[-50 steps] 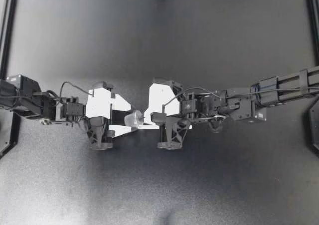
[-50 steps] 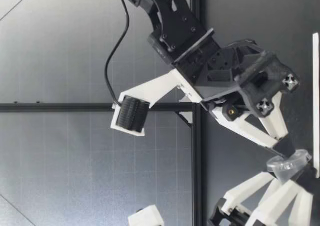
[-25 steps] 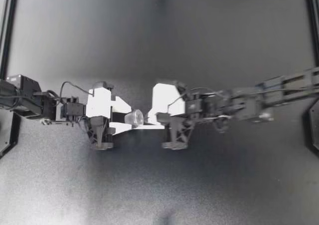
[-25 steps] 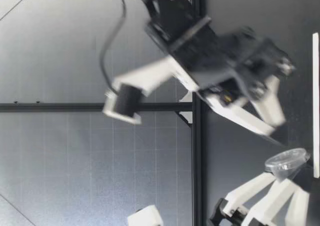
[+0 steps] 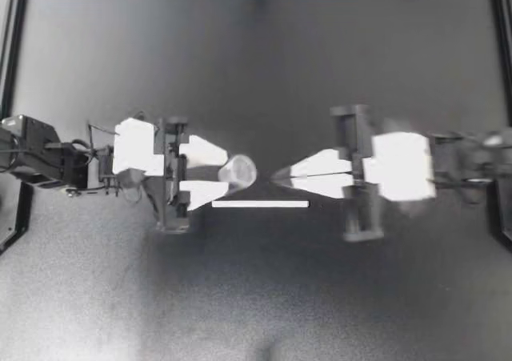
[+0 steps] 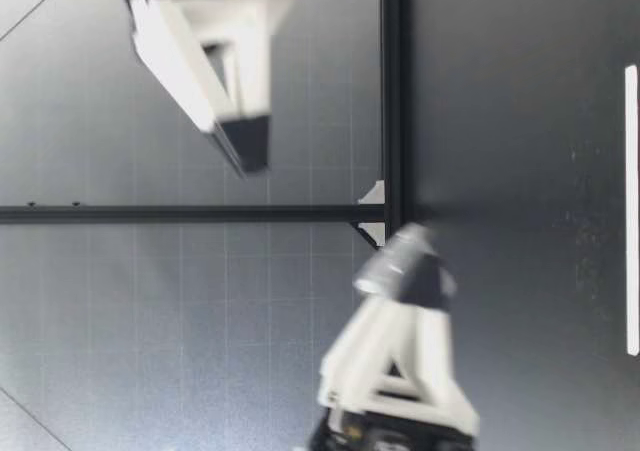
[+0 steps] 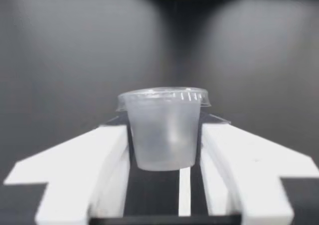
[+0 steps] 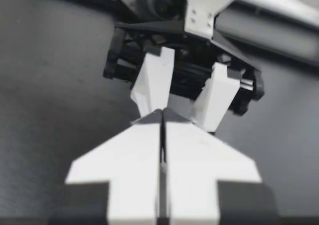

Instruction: Pick up the plastic cup and open its lid.

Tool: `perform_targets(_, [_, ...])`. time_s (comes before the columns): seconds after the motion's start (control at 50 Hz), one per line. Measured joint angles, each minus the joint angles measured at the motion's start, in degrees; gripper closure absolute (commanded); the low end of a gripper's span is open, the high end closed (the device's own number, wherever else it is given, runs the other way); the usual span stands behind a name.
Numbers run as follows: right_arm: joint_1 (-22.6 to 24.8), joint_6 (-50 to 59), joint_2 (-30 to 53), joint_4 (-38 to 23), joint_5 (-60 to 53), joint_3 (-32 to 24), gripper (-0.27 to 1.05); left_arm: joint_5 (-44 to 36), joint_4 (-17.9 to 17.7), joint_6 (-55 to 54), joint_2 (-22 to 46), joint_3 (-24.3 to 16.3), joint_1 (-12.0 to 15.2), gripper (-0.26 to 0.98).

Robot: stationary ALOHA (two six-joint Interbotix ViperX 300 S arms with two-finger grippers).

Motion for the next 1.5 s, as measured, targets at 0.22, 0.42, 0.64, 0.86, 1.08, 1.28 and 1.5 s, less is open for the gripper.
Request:
perform_targets(0.22, [0.00,-9.76,-1.49,-0.09,-0.79,2.20,0.45,-5.45,0.09,-1.85,0.00,-2.11,0.00,0.51])
perform_targets(0.42, [-0.35,-21.01,-1.49,-0.09,-1.05,2.81,0.33,-9.76,0.00,-4.13,0.00,-2.72,0.00,0.51])
perform_targets(0.64, [-1.49,-42.89,-1.49,3.69,-4.48,2.81,0.31,-15.03,0.00,-6.94,0.00,-2.72,0.00,0.51])
perform_targets(0.86, [-1.49,-54.05,1.85,10.72,-13.62,2.72,0.27,-15.73,0.00,-7.38,0.00,-2.81,0.00,0.51])
perform_targets(1.08, [-1.41,-54.23,5.62,11.25,-14.94,1.76,0.27,-15.91,0.00,-7.38,0.00,-2.72,0.00,0.51])
perform_targets(1.28, [-1.23,-54.23,6.42,11.34,-15.56,0.09,0.27,-15.91,0.00,-7.38,0.00,-2.81,0.00,0.51])
perform_targets(1.5, [-1.32,-54.14,7.29,11.43,-15.56,-1.14,0.26,-15.91,0.00,-7.38,0.00,-2.81,0.00,0.51])
